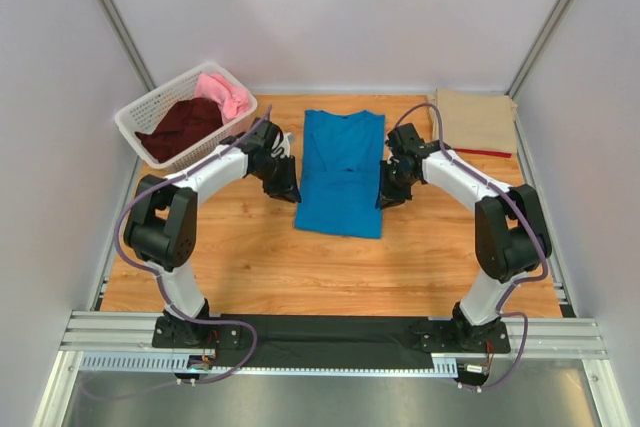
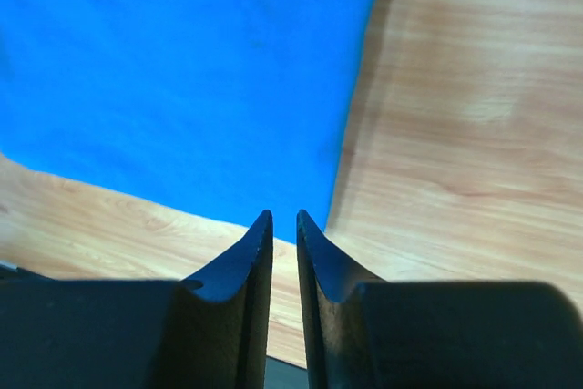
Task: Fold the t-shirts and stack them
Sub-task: Fold the tshirt
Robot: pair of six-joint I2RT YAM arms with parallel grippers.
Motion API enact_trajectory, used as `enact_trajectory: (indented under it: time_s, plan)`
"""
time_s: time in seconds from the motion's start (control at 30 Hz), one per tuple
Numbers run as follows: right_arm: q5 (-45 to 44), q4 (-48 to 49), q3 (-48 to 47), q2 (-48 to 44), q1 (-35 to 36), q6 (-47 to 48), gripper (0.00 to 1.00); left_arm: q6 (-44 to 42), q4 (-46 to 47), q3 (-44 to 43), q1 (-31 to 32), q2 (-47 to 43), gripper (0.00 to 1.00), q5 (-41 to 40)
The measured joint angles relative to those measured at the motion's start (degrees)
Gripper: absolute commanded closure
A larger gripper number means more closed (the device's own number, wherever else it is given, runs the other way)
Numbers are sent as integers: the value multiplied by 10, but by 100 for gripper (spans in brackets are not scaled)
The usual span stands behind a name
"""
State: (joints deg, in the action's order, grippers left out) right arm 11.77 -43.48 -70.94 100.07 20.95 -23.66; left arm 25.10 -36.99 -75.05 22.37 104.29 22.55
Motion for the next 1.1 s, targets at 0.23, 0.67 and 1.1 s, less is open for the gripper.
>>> enact_trajectory:
  time_s: [0.23,0.67,1.1]
  plan:
    - [25,34,62,-26,24,-16,83,23,79,112,31,-16,72,59]
    - [-17,59,111,3,24,-18,80,45,91,155,41,-22,67,22]
    - [-4,52,145,-59,24,-24,66,45,61,160,38,-90,62,-12]
